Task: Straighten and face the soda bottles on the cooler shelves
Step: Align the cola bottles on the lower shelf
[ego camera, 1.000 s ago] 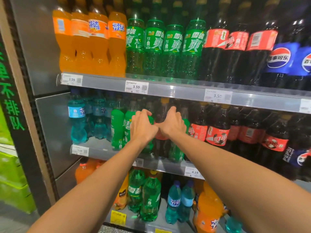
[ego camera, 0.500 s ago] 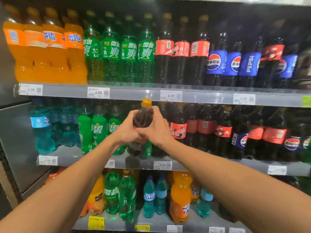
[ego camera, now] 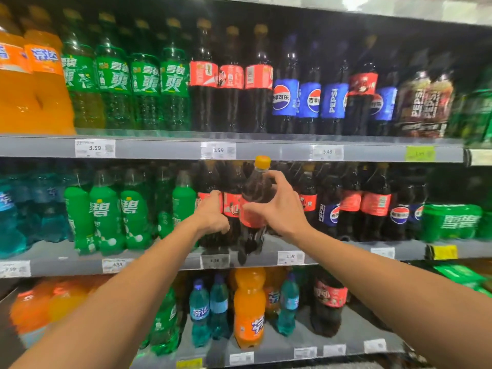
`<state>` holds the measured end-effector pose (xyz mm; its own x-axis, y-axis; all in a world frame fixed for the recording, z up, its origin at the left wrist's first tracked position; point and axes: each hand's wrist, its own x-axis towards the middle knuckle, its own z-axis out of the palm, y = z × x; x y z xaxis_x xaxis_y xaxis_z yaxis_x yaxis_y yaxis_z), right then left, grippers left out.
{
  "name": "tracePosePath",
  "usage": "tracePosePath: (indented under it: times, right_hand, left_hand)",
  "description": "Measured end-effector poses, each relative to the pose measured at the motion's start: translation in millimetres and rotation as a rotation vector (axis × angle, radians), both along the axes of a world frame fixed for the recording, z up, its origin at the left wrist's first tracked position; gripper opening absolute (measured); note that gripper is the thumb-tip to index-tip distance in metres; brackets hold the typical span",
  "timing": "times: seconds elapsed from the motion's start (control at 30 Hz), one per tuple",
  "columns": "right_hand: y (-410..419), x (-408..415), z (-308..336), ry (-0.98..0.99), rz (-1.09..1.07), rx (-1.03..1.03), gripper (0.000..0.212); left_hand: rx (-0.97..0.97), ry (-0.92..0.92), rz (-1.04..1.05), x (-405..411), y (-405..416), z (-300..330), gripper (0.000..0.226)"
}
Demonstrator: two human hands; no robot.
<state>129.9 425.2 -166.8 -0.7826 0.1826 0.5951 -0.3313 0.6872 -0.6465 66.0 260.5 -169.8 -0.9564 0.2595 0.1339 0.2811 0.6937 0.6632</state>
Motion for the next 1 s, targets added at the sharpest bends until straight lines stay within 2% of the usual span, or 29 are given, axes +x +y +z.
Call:
tracePosePath:
  times: [0.07, 0.2, 0.3, 0.37, 0.47, 0.53, 0.57, 0.7, 0.8, 0.9, 1.0]
  right_hand:
    - [13.3, -4.1, -4.4, 0.032, -0.056, 0.006, 0.077]
    - [29.6, -16.1, -12.0, 0.081, -0.133, 0.012, 0.074]
    - [33.1, -32.7, -15.6, 0.056, -0.152, 0.018, 0.077]
    - [30.6, -42.1, -18.3, 0.035, -0.168, 0.021, 0.08]
    - [22.9, -52.7, -24.0, 0.012, -0.17, 0.016, 0.079]
    - [18.4, -56.3, -28.2, -0.001, -0.165, 0.022, 0.078]
    - [16.5, -57.8, -31.1, -0.011, -0.164, 0.027, 0.077]
    - [16.3, -58.4, -37.0, -0.045, -0.194, -0.017, 0.079]
    - [22.5, -64.5, -30.0, -0.117, -0.245, -0.077, 0.078]
    - [29.4, -73.6, -22.1, -0.203, -0.298, -0.075, 0.064]
    - [35.5, -82.5, -17.9, -0.259, -0.347, -0.045, 0.062]
  left_hand:
    - [0.074, -0.023, 0.082, -6.5, 5.7, -6.6, 0.073]
    - [0.184, -0.044, 0.185, -11.4, 14.8, -17.2, 0.062]
    - [0.2, -0.026, 0.288, -14.3, 21.5, -21.6, 0.082]
    - [0.192, -0.013, 0.352, -11.2, 24.1, -19.7, 0.086]
    - [0.165, 0.098, 0.416, -6.0, 21.7, -13.8, 0.063]
    - [0.181, 0.205, 0.422, -3.2, 20.0, -10.6, 0.044]
    - [0.171, 0.249, 0.416, -3.8, 18.7, -11.4, 0.041]
    - [0.052, 0.378, 0.387, -4.1, 21.2, -13.3, 0.052]
    - [0.093, 0.333, 0.325, -6.8, 31.1, -11.2, 0.057]
    - [0.139, 0.278, 0.242, -8.1, 45.7, -8.8, 0.063]
    - [0.106, 0.285, 0.29, -9.5, 58.8, -7.2, 0.051]
